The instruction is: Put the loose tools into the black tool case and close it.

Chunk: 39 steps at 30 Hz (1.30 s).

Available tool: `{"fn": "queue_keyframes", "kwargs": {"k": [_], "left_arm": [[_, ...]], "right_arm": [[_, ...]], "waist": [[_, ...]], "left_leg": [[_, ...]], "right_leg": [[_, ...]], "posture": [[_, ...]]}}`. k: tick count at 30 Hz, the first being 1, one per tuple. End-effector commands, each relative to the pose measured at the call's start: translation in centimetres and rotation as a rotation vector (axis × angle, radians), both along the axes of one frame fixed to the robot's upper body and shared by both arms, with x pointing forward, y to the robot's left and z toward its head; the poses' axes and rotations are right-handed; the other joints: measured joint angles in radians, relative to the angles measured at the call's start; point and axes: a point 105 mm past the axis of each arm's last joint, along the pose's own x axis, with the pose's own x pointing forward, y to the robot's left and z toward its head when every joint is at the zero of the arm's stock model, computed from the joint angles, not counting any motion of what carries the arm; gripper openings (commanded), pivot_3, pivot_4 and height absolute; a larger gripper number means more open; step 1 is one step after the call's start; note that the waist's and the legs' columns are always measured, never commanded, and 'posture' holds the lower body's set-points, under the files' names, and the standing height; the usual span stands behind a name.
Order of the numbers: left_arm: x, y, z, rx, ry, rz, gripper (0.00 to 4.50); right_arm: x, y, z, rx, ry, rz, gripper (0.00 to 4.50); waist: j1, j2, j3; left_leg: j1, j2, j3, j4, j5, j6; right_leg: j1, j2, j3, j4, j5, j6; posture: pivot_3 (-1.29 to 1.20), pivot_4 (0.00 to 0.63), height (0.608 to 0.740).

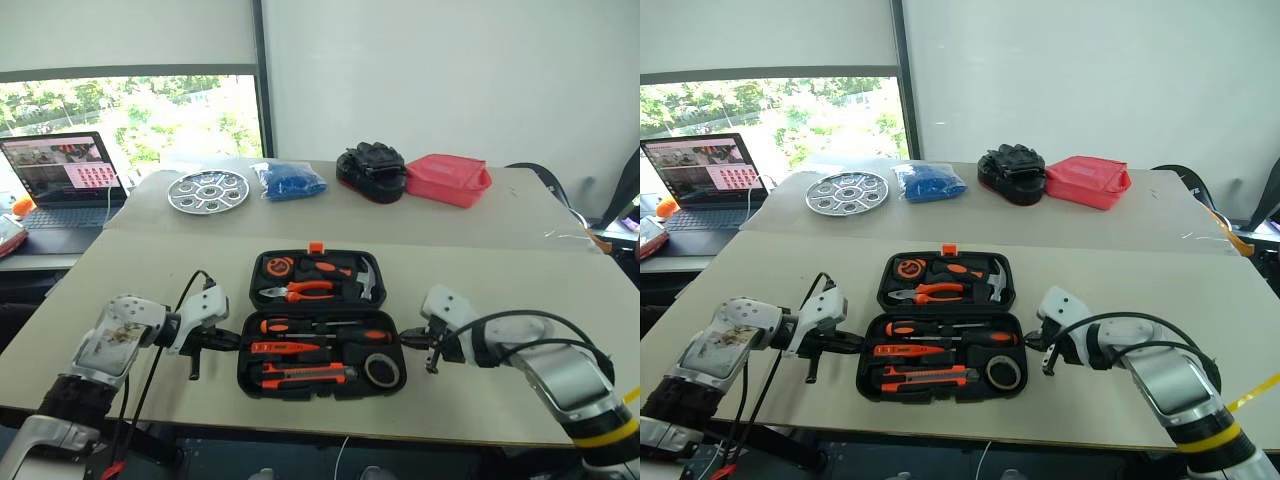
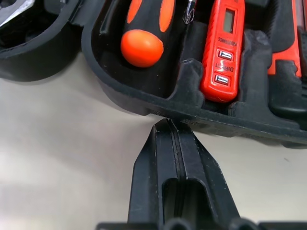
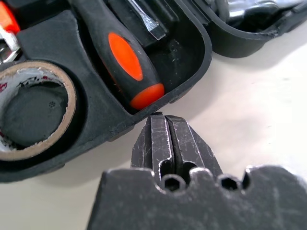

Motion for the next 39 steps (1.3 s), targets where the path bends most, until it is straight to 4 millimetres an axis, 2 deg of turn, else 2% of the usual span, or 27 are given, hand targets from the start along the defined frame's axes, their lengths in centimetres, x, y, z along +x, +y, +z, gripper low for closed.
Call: {"fn": "queue_keyframes", "kwargs": {"k": [1,3,7,11,13,14,15,16,17,18,20,21,25,27,29,34,38,39], "left_arm": [[-0.9,-0.8,-0.7,0.002,0.002,-0.061,0.0],[-0.4,-0.4,-0.8,0.01,-0.016,-0.028,0.0],[0.0,-0.2,-0.8,0.007,-0.014,0.001,0.0],[0.3,1.0,-0.3,0.016,-0.002,0.058,0.0],[0.7,2.4,0.1,0.028,0.006,0.128,0.52],[0.8,3.1,0.5,0.029,0.011,0.152,0.61],[0.9,3.5,0.7,0.029,0.015,0.165,1.06],[1.1,4.0,1.1,0.021,0.026,0.196,1.29],[1.6,4.5,1.7,-0.009,0.041,0.253,1.64],[2.1,4.7,2.4,-0.046,0.064,0.301,2.02],[2.8,4.6,3.7,-0.108,0.101,0.347,2.65],[3.5,4.5,4.3,-0.14,0.121,0.388,3.11],[5.0,2.8,6.2,-0.272,0.272,0.491,4.5],[5.4,1.7,6.6,-0.287,0.337,0.507,4.5],[6.1,1.0,6.3,-0.274,0.366,0.546,4.5],[7.8,-0.2,5.7,-0.247,0.394,0.635,4.5],[8.7,-0.4,4.7,-0.182,0.372,0.667,4.5],[9.0,-0.4,4.5,-0.178,0.361,0.678,4.5]], "right_arm": [[-2.6,2.4,0.7,0.06,0.014,0.15,0.01],[-2.8,2.4,0.4,0.058,0.015,0.129,0.01],[-1.8,1.3,0.1,0.014,-0.03,0.069,0.01],[-1.0,-0.3,0.9,-0.026,-0.08,-0.005,0.01],[-0.8,-1.4,1.8,-0.029,-0.087,-0.043,0.0],[-0.8,-1.8,2.2,-0.029,-0.089,-0.054,0.0],[-0.8,-2.0,2.5,-0.029,-0.091,-0.059,0.0],[-0.7,-2.3,2.9,-0.015,-0.085,-0.076,0.0],[-0.5,-2.6,3.4,0.006,-0.077,-0.1,0.58],[-0.3,-2.9,3.8,0.027,-0.067,-0.124,0.78],[0.3,-3.3,4.4,0.067,-0.049,-0.163,1.46],[0.8,-3.4,4.7,0.089,-0.036,-0.187,1.85],[2.7,-3.3,5.2,0.183,0.024,-0.265,3.27],[3.5,-3.1,5.1,0.212,0.059,-0.291,3.97],[4.1,-2.7,5.0,0.225,0.09,-0.3,4.42],[5.2,-1.6,5.2,0.299,0.192,-0.332,4.42],[6.3,-1.3,5.6,0.353,0.232,-0.381,4.42],[6.5,-1.2,5.6,0.362,0.239,-0.388,4.19]], "waist": [[-0.001,0.0,0.0],[0.0,0.0,0.0],[0.0,0.0,0.0],[0.0,0.0,0.0],[0.001,0.0,0.0],[0.001,0.0,0.0],[0.001,0.0,0.0],[0.001,0.0,0.0],[-0.001,0.0,0.0],[-0.003,0.0,0.0],[-0.002,-0.001,0.0],[-0.002,-0.001,0.0],[0.001,-0.002,0.001],[0.002,-0.002,0.001],[0.001,-0.002,0.001],[-0.001,-0.002,0.001],[-0.005,-0.002,0.001],[-0.005,-0.002,0.001]], "left_leg": [[0.001,0.0,0.0,0.0,0.0,0.0],[0.002,0.0,0.0,0.0,0.0,0.0],[0.006,0.0,0.001,0.0,0.0,0.0],[0.006,0.0,0.003,0.001,0.0,0.0],[0.006,0.0,0.003,0.001,0.0,0.0],[0.006,0.0,0.003,0.001,0.0,0.0],[0.006,0.0,0.003,0.0,0.0,0.0],[0.005,0.0,0.003,0.0,0.0,0.0],[0.005,0.0,0.003,0.0,0.0,0.0],[0.005,0.001,0.003,0.0,0.0,0.0],[0.005,0.001,0.003,0.0,0.0,0.0],[0.004,0.001,0.003,0.001,0.0,0.0],[0.004,0.0,0.003,0.001,0.0,0.0],[0.002,-0.001,0.004,0.001,0.0,0.0],[0.001,-0.001,0.004,0.001,0.0,0.0],[-0.002,-0.001,0.003,0.001,0.0,0.0],[-0.002,-0.001,0.001,0.001,0.0,0.0],[-0.002,-0.001,0.001,0.001,0.0,0.0]], "right_leg": [[0.0,0.0,0.0,0.0,0.0,0.0],[0.002,0.0,0.0,0.0,0.0,0.0],[0.004,0.0,0.001,0.001,0.0,0.0],[0.004,0.001,0.001,0.001,0.0,0.0],[0.004,0.0,0.001,0.001,0.0,0.0],[0.004,0.0,0.001,0.001,0.0,0.0],[0.004,0.0,0.001,0.001,0.0,0.0],[0.003,0.001,0.001,0.002,0.0,0.0],[0.003,0.001,0.001,0.002,0.0,0.0],[0.003,0.001,0.001,0.002,0.0,0.0],[0.003,0.002,0.001,0.002,0.0,-0.001],[0.003,0.002,0.001,0.002,0.0,-0.001],[0.003,0.002,0.001,0.002,0.0,0.0],[0.002,0.002,0.0,0.001,0.0,0.0],[0.002,0.002,0.0,0.001,0.0,0.0],[-0.001,0.001,0.0,0.001,0.0,0.0],[-0.002,0.001,0.0,0.002,0.0,0.0],[-0.002,0.001,0.0,0.002,0.0,0.0]], "posture": [[0.0,0.15,0.74],[0.0,0.15,0.74],[0.0,0.15,0.74],[0.0,0.15,0.74],[0.0,0.15,0.74],[0.0,0.15,0.74],[0.0,0.15,0.74],[0.0,0.15,0.74],[0.0,0.15,0.74],[0.0,0.15,0.74],[0.0,0.15,0.74],[0.0,0.15,0.74],[0.0,0.15,0.74],[0.0,0.15,0.74],[0.0,0.15,0.74],[0.0,0.15,0.74],[0.0,0.15,0.74],[0.0,0.15,0.74]]}}
